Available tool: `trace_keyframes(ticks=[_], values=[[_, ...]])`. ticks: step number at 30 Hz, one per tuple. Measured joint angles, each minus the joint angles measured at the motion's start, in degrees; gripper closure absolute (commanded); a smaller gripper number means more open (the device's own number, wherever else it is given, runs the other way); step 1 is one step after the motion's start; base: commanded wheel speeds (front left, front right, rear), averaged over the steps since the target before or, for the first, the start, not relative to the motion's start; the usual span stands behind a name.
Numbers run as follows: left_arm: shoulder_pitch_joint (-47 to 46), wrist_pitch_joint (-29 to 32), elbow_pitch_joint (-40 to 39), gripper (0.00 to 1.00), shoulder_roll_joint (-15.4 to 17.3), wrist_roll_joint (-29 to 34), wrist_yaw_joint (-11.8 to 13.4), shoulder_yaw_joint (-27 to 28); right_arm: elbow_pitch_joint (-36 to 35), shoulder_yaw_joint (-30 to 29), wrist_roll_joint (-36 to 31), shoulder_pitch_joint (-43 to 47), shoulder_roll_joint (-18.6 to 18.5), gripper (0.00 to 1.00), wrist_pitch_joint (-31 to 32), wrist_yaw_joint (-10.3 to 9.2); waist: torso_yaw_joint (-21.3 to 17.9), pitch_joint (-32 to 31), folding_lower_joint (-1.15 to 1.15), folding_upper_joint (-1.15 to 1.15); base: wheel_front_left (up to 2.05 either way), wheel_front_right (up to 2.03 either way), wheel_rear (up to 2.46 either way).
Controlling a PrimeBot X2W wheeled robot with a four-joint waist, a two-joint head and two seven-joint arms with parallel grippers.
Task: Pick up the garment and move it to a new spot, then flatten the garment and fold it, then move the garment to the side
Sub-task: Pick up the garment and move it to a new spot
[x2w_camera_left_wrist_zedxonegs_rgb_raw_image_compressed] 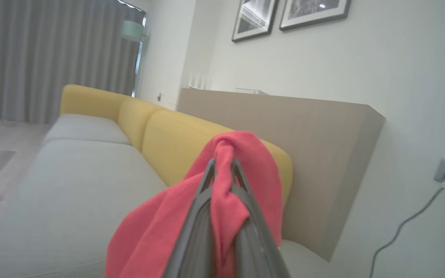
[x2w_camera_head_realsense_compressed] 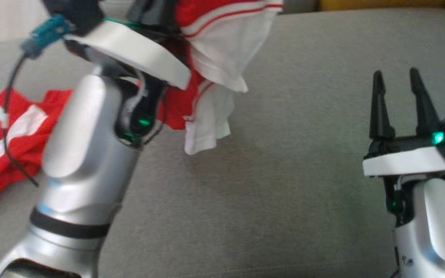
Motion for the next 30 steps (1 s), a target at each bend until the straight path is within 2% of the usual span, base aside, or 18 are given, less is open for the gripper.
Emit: trace_keyframes(ticks=[4,9,13,14,15,19,23,27,30], values=[[0.01,-0.29,1.93,1.00,-1.92,-0.05,0.58,-2.96,-1.76,-0.77,0.34,-1.30,0.00,0.00,0.59,0.00,-4.19,1.12,0.00,0.00,0.00,0.00,0.00],[-0.01,-2.93,5.76,1.00,-2.79,-2.67,1.14,-6.12,-2.98,-1.08,1.13,-1.98,-0.01,0.00,1.05,0.00,-8.96,2.97,0.00,0.00,0.00,0.00,0.00],[-0.12,-6.64,8.10,1.00,-3.12,-10.15,2.66,-7.32,-2.98,-1.05,1.53,-1.98,0.00,0.00,1.04,0.00,-11.33,4.98,0.00,0.00,0.00,0.00,0.00],[-0.28,-7.31,9.26,0.57,-3.13,-11.91,3.14,-8.03,-2.97,-1.03,1.53,-1.98,0.00,0.00,1.03,0.00,-11.61,5.50,0.00,0.00,0.00,0.00,0.00],[-0.40,-7.68,11.03,0.00,-3.16,-12.74,3.55,-8.62,-2.90,-1.01,1.53,-1.98,0.00,0.00,1.02,0.00,-11.79,5.97,0.00,0.00,0.00,0.00,0.00],[-0.40,-7.87,20.40,0.00,-3.01,-12.51,3.57,-11.03,-2.18,-0.89,1.60,-2.01,0.00,0.00,0.94,0.00,-11.17,6.99,0.00,0.00,0.00,0.00,0.00],[-0.61,-10.33,25.55,0.00,-1.42,-11.05,3.01,-9.69,-1.21,-1.05,1.77,-2.04,0.01,0.00,0.89,0.00,-9.09,6.93,0.00,0.00,0.00,0.00,0.00],[-0.98,-11.23,26.54,0.00,1.67,-8.98,1.40,-7.35,-0.37,-1.60,1.02,-2.02,0.00,0.00,0.89,0.00,-6.19,6.33,0.00,0.00,0.00,0.00,0.00],[-0.47,-11.24,23.58,0.00,4.33,-5.46,-0.22,-5.02,0.22,-2.40,0.52,-1.81,0.02,0.00,0.90,0.00,-3.64,5.56,0.00,0.00,0.00,0.00,0.00]])
